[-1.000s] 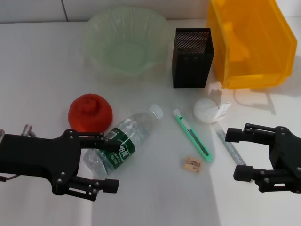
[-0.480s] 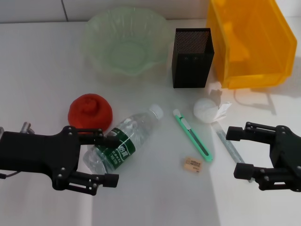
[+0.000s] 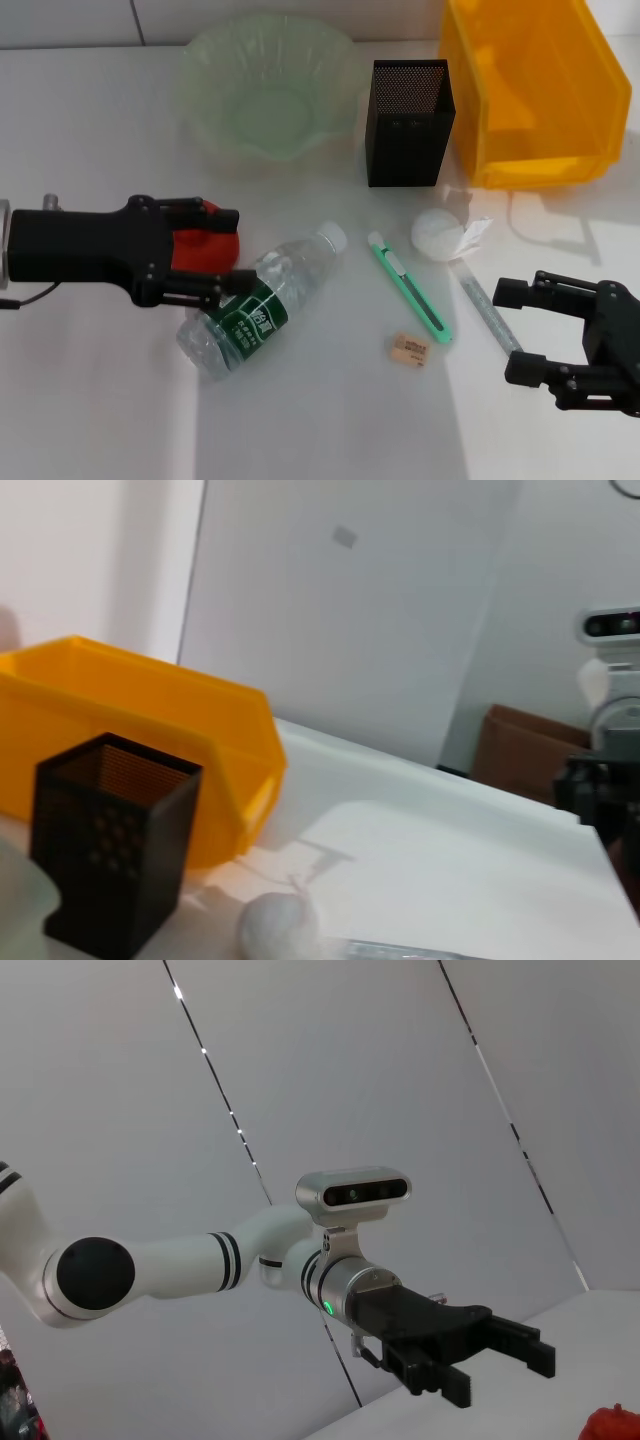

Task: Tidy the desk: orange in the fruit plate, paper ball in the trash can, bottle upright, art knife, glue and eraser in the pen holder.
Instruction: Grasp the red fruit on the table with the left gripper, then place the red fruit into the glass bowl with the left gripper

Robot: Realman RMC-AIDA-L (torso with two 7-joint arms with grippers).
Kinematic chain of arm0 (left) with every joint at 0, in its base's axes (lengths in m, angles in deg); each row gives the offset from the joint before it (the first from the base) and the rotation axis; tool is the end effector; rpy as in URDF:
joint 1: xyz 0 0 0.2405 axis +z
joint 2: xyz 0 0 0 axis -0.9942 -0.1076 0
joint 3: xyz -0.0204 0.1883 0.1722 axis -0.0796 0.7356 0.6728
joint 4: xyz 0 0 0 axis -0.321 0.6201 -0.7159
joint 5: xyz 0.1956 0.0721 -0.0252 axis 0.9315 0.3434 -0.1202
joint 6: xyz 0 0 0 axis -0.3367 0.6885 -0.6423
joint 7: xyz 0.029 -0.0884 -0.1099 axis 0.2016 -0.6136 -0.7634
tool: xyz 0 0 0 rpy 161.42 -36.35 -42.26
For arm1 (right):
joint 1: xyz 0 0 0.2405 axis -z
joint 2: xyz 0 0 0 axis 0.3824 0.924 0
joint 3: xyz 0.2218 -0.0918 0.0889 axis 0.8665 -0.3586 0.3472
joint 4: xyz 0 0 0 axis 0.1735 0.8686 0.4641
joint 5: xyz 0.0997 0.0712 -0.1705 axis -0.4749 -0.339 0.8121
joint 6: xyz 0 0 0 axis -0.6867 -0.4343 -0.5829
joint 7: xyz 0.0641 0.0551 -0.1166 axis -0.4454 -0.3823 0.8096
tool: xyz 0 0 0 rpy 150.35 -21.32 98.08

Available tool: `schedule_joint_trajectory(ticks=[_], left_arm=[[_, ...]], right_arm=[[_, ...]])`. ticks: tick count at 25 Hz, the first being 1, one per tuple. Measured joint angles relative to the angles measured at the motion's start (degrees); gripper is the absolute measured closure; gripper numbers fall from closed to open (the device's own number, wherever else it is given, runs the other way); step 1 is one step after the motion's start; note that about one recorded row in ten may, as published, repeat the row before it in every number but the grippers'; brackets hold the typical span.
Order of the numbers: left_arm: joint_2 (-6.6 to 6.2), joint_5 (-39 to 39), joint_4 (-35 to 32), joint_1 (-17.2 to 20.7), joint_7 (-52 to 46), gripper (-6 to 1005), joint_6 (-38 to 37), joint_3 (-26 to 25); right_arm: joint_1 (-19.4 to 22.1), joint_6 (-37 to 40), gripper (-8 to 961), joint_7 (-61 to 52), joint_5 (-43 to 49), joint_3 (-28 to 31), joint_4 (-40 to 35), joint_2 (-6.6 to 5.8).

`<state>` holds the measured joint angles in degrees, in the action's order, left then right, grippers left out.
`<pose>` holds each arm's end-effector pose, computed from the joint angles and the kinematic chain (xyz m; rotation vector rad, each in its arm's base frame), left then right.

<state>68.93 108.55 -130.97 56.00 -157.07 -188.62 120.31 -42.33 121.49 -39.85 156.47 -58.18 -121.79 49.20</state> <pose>-0.2502 0.3063 0.0277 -2.9434 -0.5323 -0.6744 0.2823 0.2217 0.0184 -2.7921 0.6579 1.2364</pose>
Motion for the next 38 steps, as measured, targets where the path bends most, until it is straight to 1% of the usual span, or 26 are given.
schedule_joint_trajectory(ticks=[1,2,3,5,7,11,12,16,17,23,26,34,38], left_arm=[[0.39,0.2,-0.97,-0.12,-0.41,169,1.59,0.04],[1.0,0.94,-2.38,-0.23,-0.41,169,5.47,0.25],[1.0,0.94,-2.38,-0.23,-0.41,170,5.47,0.25],[1.43,1.69,-2.79,-0.25,1.17,170,10.12,0.54],[1.5,1.86,-2.11,-0.22,3.7,171,15.61,0.58],[1.47,1.95,-1.36,0.12,4.45,173,19.74,0.88],[1.41,2.57,0.08,0.22,5.27,173,21.7,1.35],[1.36,5.29,1.72,-0.03,6.09,175,22.27,1.51],[1.47,7.2,1.9,-0.12,6.12,191,22.46,1.52],[1.74,8.13,2.28,0.01,5.88,287,25.05,1.55],[1.75,8.26,2.64,0.2,5.59,375,26.62,1.65],[1.8,8.44,2.77,0.62,6.17,633,27.12,1.86],[1.87,6.8,3.09,0.63,6.81,762,26.78,2.01]], right_arm=[[0.24,-0.08,145,0.0,-0.09,0.02,-0.02,-0.02],[0.65,-0.14,145,0.01,-0.2,0.09,-0.04,-0.03],[0.65,-0.14,145,0.01,-0.2,0.09,-0.04,-0.03],[0.8,-0.21,145,0.06,-0.22,0.15,0.03,0.01],[0.92,-0.41,145,0.82,-0.22,0.16,0.76,0.12],[0.94,-0.88,146,1.49,-0.22,0.16,1.85,0.13],[0.95,-1.1,146,1.56,-0.22,0.15,2.38,0.13],[0.95,-1.19,146,1.56,-0.22,0.13,2.53,0.12],[0.87,-1.23,146,1.57,-0.22,0.13,2.54,0.12],[0.23,-1.24,146,1.57,-0.22,0.09,2.55,0.12],[0.07,-1.25,146,1.57,-0.22,-0.04,2.55,0.14],[0.06,-1.28,146,1.57,-0.22,0.09,2.56,0.18],[0.07,-1.45,147,1.57,-0.21,0.02,2.69,0.24]])
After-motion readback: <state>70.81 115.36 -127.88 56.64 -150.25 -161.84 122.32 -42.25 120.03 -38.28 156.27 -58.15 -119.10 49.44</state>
